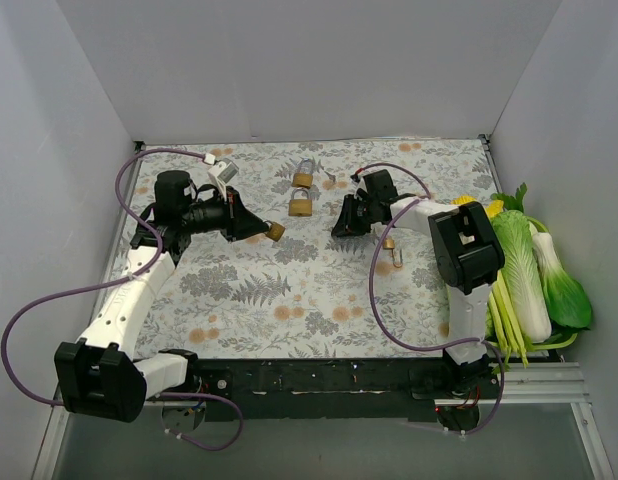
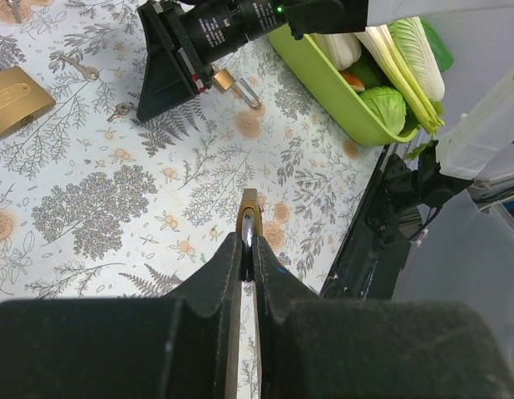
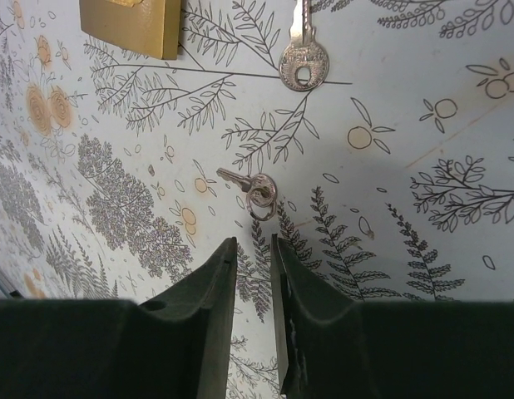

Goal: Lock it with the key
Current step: Place the key at the center of the board, then place the lock at the center of the board.

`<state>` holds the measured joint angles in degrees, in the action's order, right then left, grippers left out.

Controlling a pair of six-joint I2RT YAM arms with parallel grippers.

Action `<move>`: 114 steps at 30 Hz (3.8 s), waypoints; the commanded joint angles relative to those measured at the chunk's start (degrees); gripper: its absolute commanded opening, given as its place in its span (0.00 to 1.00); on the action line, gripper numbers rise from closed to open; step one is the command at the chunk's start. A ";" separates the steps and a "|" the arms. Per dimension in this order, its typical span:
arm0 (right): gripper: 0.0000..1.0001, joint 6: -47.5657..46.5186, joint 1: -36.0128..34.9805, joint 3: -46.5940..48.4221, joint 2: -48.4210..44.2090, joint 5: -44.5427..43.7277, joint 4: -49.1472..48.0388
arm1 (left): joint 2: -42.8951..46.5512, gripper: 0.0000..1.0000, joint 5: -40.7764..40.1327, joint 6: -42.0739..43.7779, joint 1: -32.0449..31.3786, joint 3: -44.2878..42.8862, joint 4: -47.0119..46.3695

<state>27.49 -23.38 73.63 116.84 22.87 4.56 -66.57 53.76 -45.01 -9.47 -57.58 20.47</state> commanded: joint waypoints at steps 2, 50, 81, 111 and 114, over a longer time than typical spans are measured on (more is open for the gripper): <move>0.31 0.29 -0.27 -1.11 -2.05 -1.69 3.00 | 0.12 0.00 1.35 0.28 0.42 -0.78 -1.92; 0.22 -43.04 -32.70 5.74 -28.42 -16.37 8.10 | -0.85 0.00 5.39 -17.47 -1.07 -0.07 4.49; 0.01 2.57 -21.36 21.82 2.42 -33.33 16.19 | 3.10 0.98 -36.18 -5.43 6.14 -15.63 27.87; 0.74 7.94 -20.57 25.61 9.82 -35.09 18.12 | 6.10 0.98 -34.86 -5.70 6.22 -12.12 26.99; 0.81 7.59 -20.31 24.99 8.67 -35.45 18.12 | 5.92 0.98 -33.81 -6.22 6.22 -12.12 26.38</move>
<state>34.76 -43.99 98.24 126.93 -10.83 21.67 -62.02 18.61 -50.87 -3.53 -70.06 47.97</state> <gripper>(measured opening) 0.793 0.981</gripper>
